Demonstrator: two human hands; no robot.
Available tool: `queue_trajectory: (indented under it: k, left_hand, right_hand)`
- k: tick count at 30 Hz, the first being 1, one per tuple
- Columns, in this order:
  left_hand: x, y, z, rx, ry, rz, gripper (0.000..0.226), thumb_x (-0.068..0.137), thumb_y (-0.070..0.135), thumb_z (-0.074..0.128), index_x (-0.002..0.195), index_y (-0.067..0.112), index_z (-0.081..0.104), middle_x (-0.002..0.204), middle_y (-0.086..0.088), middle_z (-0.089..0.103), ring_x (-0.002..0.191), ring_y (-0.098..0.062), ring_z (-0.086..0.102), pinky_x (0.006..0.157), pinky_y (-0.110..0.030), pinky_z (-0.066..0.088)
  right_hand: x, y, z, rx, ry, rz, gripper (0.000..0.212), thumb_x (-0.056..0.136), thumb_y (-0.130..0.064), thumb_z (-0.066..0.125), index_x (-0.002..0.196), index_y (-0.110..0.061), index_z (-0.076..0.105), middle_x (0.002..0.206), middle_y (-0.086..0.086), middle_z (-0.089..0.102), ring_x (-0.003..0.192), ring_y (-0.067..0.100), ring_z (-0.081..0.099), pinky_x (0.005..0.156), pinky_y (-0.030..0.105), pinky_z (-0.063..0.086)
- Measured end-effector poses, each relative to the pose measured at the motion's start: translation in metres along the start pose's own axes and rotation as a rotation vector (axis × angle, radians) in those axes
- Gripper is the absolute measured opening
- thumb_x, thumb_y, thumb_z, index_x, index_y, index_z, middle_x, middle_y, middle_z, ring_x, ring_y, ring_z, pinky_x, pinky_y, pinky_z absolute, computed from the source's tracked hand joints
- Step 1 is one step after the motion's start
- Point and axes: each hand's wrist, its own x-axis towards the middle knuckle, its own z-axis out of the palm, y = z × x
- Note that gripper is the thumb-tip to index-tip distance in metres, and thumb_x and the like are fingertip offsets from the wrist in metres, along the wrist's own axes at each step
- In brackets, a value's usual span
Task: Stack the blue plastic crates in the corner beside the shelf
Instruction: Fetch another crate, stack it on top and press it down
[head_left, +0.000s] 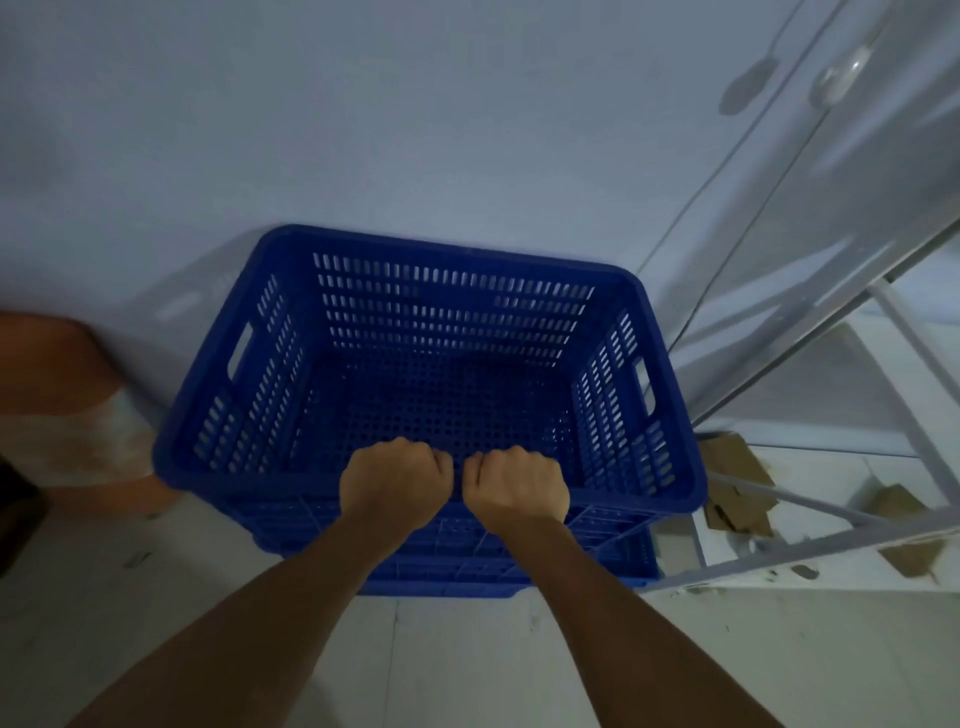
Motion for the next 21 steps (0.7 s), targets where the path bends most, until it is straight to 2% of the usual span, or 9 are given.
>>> queue_trajectory:
  k: [3,5,6,9,11,13,17,19,21]
  left_hand:
    - [-0.008,0.007,-0.012,0.038,-0.066,-0.014,0.056,0.088,0.022,-0.005,0.075,0.015,0.049,0.056,-0.001,0.035,0.046,-0.02,0.029,0.046,-0.025,0.026]
    - [-0.012,0.011,-0.019,0.075,-0.154,-0.067,0.035,0.103,0.02,0.022,0.081,0.015,0.05,0.063,-0.002,0.043,0.051,-0.021,0.036,0.045,-0.029,0.028]
    - [-0.012,0.012,-0.023,0.039,-0.202,-0.111,0.031,0.105,0.018,0.029,0.083,0.015,0.05,0.067,-0.002,0.046,0.053,-0.022,0.038,0.047,-0.031,0.031]
    - [-0.005,0.013,-0.036,-0.049,-0.338,-0.215,0.037,0.106,0.029,0.033,0.087,0.013,0.06,0.071,-0.003,0.049,0.057,-0.022,0.043,0.061,-0.038,0.043]
    - [0.0,0.016,-0.036,-0.129,-0.388,-0.299,0.046,0.103,0.043,0.034,0.075,0.016,0.058,0.071,-0.004,0.054,0.062,-0.024,0.049,0.07,-0.039,0.047]
    - [0.001,0.02,-0.033,-0.15,-0.352,-0.346,0.047,0.102,0.045,0.033,0.068,0.018,0.051,0.067,-0.003,0.051,0.06,-0.024,0.046,0.065,-0.036,0.044]
    - [-0.004,0.017,-0.02,0.008,-0.265,-0.225,0.036,0.105,0.037,0.024,0.09,0.025,0.055,0.068,0.0,0.047,0.053,-0.019,0.04,0.047,-0.031,0.028]
    - [-0.004,0.014,-0.016,0.057,-0.251,-0.174,0.039,0.106,0.034,0.026,0.102,0.023,0.064,0.065,0.001,0.042,0.051,-0.019,0.036,0.045,-0.031,0.024]
    - [-0.002,0.015,-0.018,0.078,-0.237,-0.135,0.041,0.106,0.032,0.028,0.11,0.02,0.067,0.064,0.002,0.04,0.05,-0.018,0.035,0.044,-0.031,0.024]
  right_hand:
    - [-0.015,-0.005,-0.007,-0.005,-0.081,0.01,0.053,0.1,-0.037,0.029,0.059,-0.016,0.055,0.055,0.001,0.05,0.046,0.021,0.041,0.045,0.03,0.028]
    - [-0.02,-0.008,-0.013,-0.031,-0.131,0.007,0.052,0.101,-0.036,0.026,0.068,-0.015,0.059,0.06,0.002,0.052,0.049,0.021,0.043,0.046,0.031,0.03]
    - [-0.022,-0.01,-0.016,-0.035,-0.16,0.01,0.05,0.102,-0.035,0.025,0.071,-0.015,0.059,0.062,0.003,0.052,0.051,0.021,0.044,0.047,0.032,0.032]
    - [-0.026,-0.018,-0.03,-0.023,-0.226,0.049,0.043,0.103,-0.025,0.029,0.069,-0.014,0.054,0.066,0.004,0.052,0.055,0.022,0.045,0.06,0.037,0.042]
    - [-0.026,-0.022,-0.031,-0.018,-0.271,0.047,0.04,0.101,-0.02,0.033,0.066,-0.014,0.051,0.068,0.004,0.052,0.058,0.022,0.045,0.064,0.039,0.043]
    - [-0.028,-0.024,-0.03,-0.024,-0.294,0.067,0.04,0.101,-0.02,0.033,0.066,-0.014,0.052,0.069,0.004,0.054,0.06,0.022,0.047,0.066,0.039,0.044]
    - [-0.026,-0.02,-0.023,-0.05,-0.259,0.03,0.04,0.102,-0.022,0.027,0.075,-0.015,0.055,0.067,0.004,0.053,0.057,0.023,0.048,0.062,0.039,0.041]
    - [-0.025,-0.019,-0.022,-0.069,-0.252,0.004,0.038,0.103,-0.023,0.025,0.084,-0.015,0.058,0.067,0.004,0.052,0.056,0.023,0.047,0.059,0.039,0.04]
    - [-0.022,-0.018,-0.023,-0.03,-0.233,0.008,0.041,0.104,-0.025,0.024,0.078,-0.015,0.055,0.066,0.004,0.053,0.056,0.023,0.048,0.057,0.039,0.041]
